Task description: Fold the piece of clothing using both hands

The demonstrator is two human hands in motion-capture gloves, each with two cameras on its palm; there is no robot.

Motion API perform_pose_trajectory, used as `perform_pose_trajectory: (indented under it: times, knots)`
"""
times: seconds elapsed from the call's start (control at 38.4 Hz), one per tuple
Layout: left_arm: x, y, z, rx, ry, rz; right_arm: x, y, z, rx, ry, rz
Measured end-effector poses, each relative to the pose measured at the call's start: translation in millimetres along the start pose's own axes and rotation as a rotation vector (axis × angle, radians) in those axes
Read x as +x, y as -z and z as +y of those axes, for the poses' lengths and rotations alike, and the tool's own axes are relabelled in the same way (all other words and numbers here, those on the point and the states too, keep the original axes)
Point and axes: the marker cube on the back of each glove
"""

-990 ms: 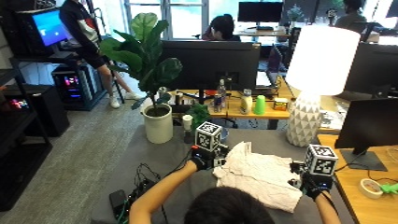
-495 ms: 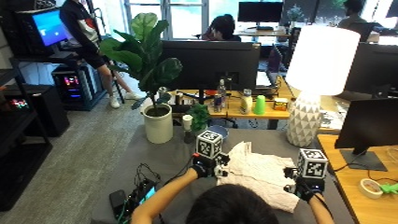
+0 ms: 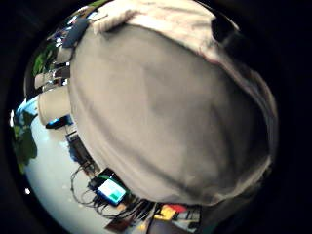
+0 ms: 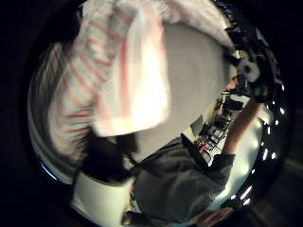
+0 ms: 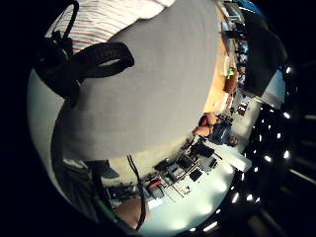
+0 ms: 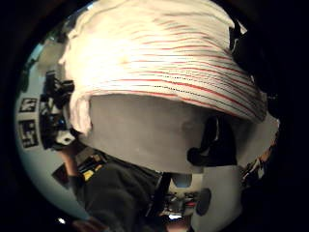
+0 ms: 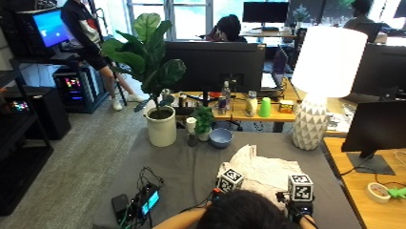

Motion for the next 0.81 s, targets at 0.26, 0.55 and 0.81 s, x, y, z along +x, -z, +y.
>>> perform_pose_trajectory:
  times: [0.26,0.55,0.81]
  knots:
    - [-0.5,32.6,14.4,0.077,0.016,-0.009,-1.3,14.8,3.7,0.08,0.034,-0.086]
    - [-10.4,137.0,59.7,0.082,-0.036,-0.061,0.3,96.6,56.7,0.138,0.09,-0.067]
    - [-45.7,204.7,-93.1,0.348,0.316,-0.373,26.5,159.8,-71.6,0.364,-0.202,0.06]
